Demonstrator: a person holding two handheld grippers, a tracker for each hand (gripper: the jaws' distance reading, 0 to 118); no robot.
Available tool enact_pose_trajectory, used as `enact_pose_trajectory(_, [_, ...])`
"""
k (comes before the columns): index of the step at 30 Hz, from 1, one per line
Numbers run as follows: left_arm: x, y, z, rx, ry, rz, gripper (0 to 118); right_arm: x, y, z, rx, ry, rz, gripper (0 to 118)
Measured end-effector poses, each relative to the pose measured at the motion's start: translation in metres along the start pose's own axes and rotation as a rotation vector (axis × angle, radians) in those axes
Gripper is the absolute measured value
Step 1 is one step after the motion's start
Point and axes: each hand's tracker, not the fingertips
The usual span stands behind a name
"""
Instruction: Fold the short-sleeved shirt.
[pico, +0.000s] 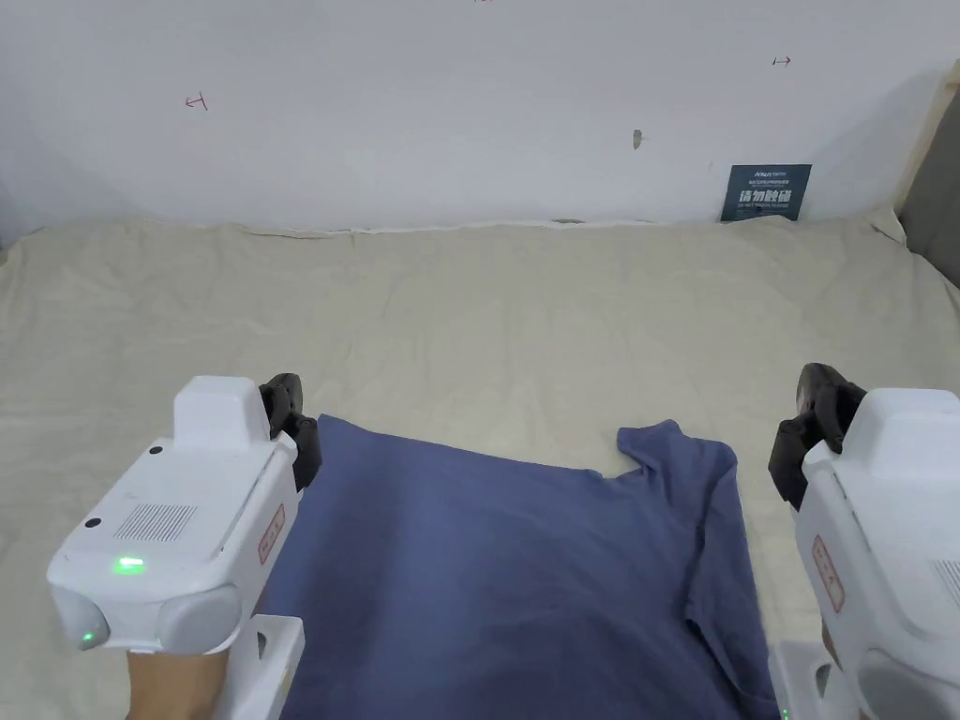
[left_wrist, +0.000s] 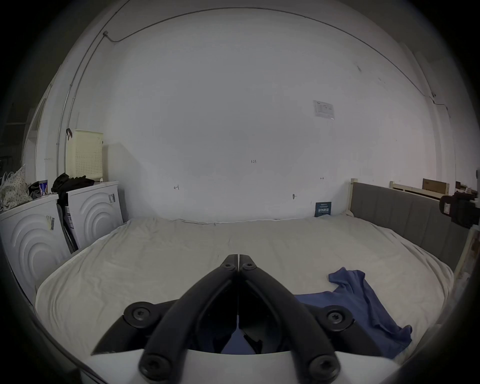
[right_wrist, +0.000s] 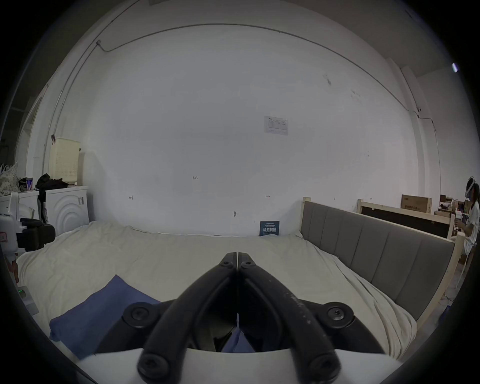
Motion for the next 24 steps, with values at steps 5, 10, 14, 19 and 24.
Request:
enact_pose_trajectory(5, [-0.011,0.004,-0.048,-0.099,-0.042,-0.016,0,-0.001,-0.003,-0.020,-0.020,-0.014,0.000,1])
enact_pose_trajectory(10, [-0.028,-0.001,-0.130,-0.253,-0.083,-0.037,0,-0.004,-0.007,-0.046,-0.055,-0.022,0.000,1])
enact_pose_trajectory(14, [-0.046,-0.015,-0.211,-0.417,-0.101,0.001,0,-0.004,-0.015,-0.071,-0.088,-0.037,-0.001,1])
enact_pose_trajectory(19, [-0.059,-0.042,-0.297,-0.604,-0.097,0.009,54,-0.003,-0.029,-0.100,-0.139,-0.069,-0.004,1])
enact_pose_trajectory(24, [-0.064,-0.079,-0.340,-0.719,-0.034,0.017,105,0.002,-0.049,-0.129,-0.198,-0.087,0.005,1])
